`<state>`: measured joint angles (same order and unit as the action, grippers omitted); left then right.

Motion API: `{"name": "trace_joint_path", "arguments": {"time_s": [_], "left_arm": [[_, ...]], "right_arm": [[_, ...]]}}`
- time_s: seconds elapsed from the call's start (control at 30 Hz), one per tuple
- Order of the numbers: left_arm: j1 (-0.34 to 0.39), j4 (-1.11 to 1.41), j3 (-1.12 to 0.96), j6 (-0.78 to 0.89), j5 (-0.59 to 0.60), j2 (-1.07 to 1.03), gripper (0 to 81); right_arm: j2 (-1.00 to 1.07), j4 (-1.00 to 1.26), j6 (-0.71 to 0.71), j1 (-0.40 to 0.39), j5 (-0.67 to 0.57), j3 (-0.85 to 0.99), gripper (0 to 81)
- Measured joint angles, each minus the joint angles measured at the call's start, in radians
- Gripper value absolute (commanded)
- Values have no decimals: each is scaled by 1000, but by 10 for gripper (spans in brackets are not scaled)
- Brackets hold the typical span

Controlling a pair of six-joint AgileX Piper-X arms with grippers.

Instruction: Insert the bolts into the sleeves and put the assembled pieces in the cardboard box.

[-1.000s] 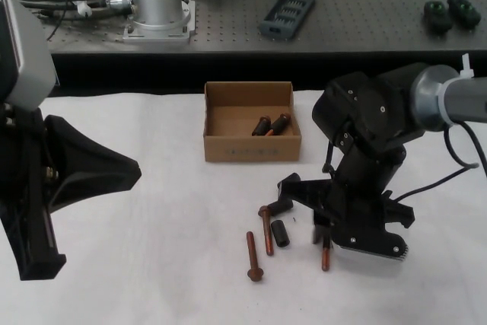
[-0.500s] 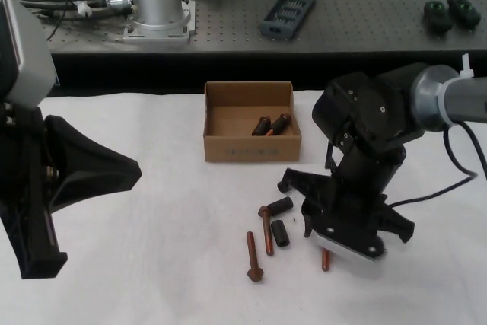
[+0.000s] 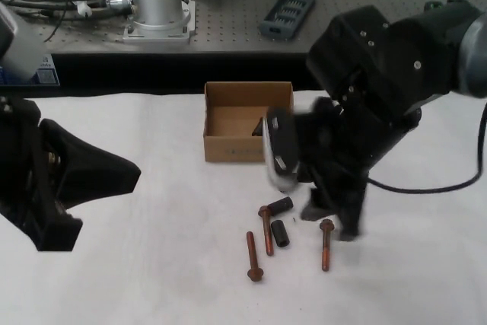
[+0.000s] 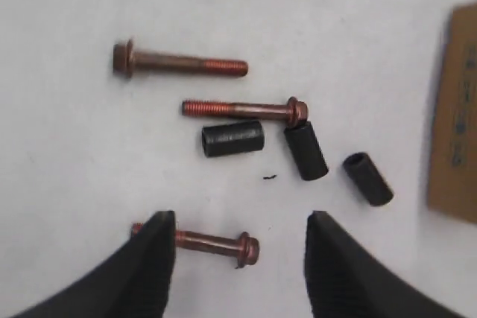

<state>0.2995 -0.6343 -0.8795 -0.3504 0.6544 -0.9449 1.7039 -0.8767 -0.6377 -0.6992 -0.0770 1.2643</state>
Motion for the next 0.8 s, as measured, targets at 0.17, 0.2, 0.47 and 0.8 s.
{"name": "trace_joint_path", "arguments": {"time_s": [0.17, 0.2, 0.47, 0.8], "left_arm": [[0, -21, 0, 66, 0, 0, 6], [0, -21, 0, 70, 0, 0, 6], [0, -21, 0, 80, 0, 0, 6], [0, -21, 0, 80, 0, 0, 6]], "right_arm": [[9, -22, 974, 0, 71, 0, 400], [14, -22, 1052, 0, 104, 0, 400], [57, -27, 1307, 0, 210, 0, 400], [145, -21, 1362, 0, 216, 0, 400]]}}
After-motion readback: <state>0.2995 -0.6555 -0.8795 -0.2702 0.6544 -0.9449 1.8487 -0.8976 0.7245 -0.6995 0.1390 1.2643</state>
